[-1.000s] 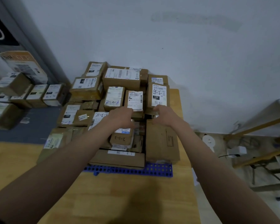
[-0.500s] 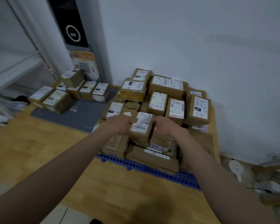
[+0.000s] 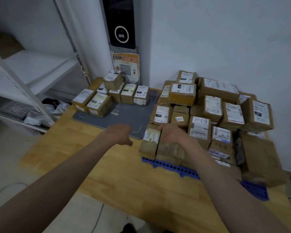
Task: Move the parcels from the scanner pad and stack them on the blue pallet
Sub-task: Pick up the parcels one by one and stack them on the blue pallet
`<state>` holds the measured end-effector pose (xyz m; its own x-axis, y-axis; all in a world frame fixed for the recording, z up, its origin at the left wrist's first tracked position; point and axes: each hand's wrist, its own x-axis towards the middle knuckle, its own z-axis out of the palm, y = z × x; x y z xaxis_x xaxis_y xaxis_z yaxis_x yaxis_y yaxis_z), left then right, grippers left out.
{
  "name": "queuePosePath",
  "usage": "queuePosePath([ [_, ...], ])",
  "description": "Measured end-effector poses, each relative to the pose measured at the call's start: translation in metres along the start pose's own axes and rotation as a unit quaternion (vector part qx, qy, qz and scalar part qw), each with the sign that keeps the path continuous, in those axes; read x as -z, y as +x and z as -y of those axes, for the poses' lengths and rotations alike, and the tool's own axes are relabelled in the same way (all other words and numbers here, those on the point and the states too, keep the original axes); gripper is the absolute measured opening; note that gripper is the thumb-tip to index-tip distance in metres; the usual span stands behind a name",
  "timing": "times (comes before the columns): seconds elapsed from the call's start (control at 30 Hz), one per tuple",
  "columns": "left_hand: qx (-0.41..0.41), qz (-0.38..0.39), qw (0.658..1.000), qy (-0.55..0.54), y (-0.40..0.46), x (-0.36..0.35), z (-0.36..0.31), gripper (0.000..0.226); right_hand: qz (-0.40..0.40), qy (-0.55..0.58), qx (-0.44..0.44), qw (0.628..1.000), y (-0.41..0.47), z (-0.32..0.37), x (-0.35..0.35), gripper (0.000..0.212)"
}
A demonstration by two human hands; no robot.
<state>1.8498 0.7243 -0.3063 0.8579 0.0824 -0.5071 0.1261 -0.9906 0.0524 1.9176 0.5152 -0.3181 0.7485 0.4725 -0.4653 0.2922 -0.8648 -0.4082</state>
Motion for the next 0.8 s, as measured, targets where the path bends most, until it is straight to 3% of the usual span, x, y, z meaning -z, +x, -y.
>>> queuePosePath([
  [0.43,0.014,-0.023,0.999,-0.041,0.012,0.002,0.082,0.065,0.018,0.014,0.019,1.0,0.053,0.068,-0.009,0.06],
  [0.8,0.11,0.007,0.989,-0.096,0.044,-0.003,0.169,0.065,0.069,0.049,0.058,0.995,0.138,0.118,-0.034,0.057],
])
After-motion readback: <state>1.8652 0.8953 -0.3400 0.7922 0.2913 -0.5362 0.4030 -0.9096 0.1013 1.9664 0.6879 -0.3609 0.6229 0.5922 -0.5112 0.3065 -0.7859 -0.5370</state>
